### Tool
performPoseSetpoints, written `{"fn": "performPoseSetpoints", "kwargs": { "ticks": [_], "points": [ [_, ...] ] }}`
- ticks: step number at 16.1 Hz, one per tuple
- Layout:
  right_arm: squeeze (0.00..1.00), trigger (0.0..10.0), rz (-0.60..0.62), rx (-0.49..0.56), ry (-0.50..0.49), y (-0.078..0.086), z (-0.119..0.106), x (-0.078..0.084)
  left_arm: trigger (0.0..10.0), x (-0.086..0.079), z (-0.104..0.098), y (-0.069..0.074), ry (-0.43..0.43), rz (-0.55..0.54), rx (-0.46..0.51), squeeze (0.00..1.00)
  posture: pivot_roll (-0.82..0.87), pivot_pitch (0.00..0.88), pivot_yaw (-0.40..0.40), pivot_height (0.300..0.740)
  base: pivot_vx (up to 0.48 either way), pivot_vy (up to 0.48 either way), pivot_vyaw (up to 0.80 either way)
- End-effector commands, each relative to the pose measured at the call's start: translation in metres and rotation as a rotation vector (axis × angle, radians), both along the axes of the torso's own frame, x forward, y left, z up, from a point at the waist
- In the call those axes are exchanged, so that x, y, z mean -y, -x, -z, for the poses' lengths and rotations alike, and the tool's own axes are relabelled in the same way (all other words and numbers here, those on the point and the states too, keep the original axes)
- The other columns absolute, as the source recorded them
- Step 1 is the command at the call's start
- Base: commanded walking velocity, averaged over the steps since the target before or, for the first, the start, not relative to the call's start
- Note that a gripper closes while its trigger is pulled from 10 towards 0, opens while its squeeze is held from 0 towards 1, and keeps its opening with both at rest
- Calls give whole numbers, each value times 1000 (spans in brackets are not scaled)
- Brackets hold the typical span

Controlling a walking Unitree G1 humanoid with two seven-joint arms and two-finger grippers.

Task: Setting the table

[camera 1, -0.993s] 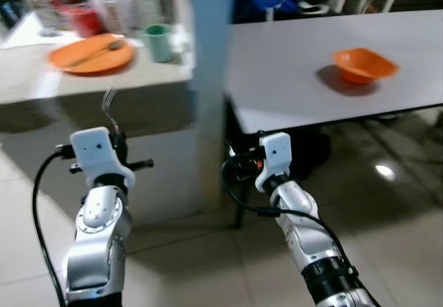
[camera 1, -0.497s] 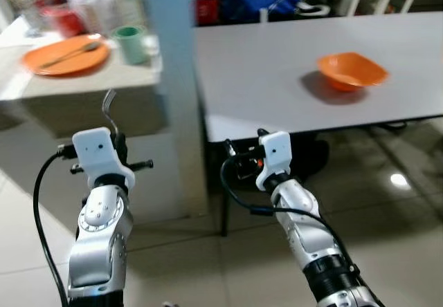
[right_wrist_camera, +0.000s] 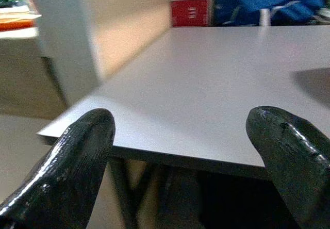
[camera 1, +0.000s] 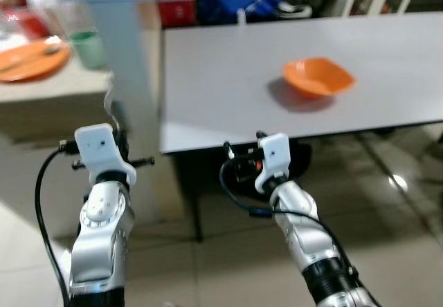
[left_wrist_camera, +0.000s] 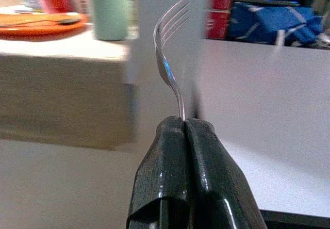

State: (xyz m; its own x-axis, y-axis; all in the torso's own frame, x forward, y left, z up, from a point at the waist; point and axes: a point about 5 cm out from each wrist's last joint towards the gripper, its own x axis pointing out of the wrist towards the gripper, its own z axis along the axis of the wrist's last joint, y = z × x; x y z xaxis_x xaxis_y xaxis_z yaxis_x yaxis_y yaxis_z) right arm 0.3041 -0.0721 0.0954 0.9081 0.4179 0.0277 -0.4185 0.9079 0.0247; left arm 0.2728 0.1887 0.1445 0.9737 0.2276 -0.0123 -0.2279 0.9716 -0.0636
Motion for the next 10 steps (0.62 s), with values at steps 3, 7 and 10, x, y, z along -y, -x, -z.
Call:
{"fn": "performPoseSetpoints", "kwargs": {
  "ticks": [3, 7, 10],
  "points": [
    [0, 10000, 28, 8, 0, -4, -3, 7, 0, 6, -3, -2, -4, 14, 9, 125, -20, 0, 46, 740, 309, -364, 0],
    [0, 10000, 28, 9, 2, -5, -3, 6, 0, 6, -3, -3, -3, 14, 9, 122, -21, 0, 45, 740, 308, -363, 0],
    [0, 10000, 29, 6, 3, -5, -3, 6, 0, 8, -3, -4, -8, 19, 6, 125, -24, 0, 46, 740, 307, -366, 0]
  ]
}}
